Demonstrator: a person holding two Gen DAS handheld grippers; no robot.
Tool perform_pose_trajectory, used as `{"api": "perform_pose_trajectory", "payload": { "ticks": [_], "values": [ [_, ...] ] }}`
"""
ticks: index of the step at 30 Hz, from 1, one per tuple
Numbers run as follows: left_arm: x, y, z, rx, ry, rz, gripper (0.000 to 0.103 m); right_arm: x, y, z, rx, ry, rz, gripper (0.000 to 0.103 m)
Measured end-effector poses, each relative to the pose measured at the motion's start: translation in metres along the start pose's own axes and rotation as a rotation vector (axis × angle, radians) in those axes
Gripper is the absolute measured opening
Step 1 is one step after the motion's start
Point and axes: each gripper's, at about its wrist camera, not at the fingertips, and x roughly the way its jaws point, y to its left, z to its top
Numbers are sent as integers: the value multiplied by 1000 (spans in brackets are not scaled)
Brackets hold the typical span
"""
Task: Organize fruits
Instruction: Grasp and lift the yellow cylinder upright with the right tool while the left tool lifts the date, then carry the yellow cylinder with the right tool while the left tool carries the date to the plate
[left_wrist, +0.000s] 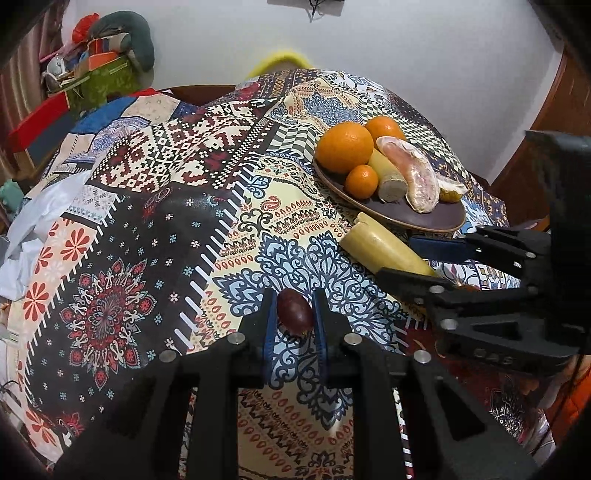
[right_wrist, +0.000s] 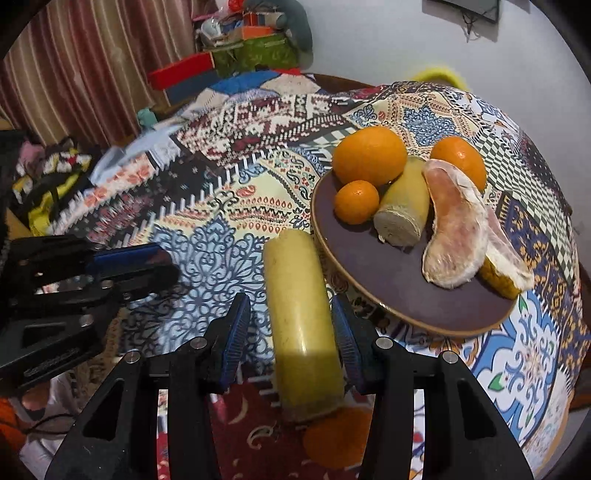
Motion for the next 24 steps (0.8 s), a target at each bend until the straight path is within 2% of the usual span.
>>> {"api": "perform_pose_trajectory", "payload": {
  "ticks": [2, 3, 10, 17, 24],
  "values": [
    [1, 0, 0, -2, 1, -1, 18, 9, 1, 0, -13, 29, -15, 41],
    [0, 0, 1, -4, 0, -2, 18, 12, 1, 0, -19, 36, -28, 36],
    [-4, 1, 3, -7, -3, 8, 18, 7, -1, -3, -24, 5, -8, 35],
    [-19, -5, 8, 7, -29, 26, 18, -27, 0, 1, -3, -96, 23, 34],
    [-35, -16, 13, 17, -64, 16, 18, -58, -10, -1, 36, -173, 6, 34]
  ]
}}
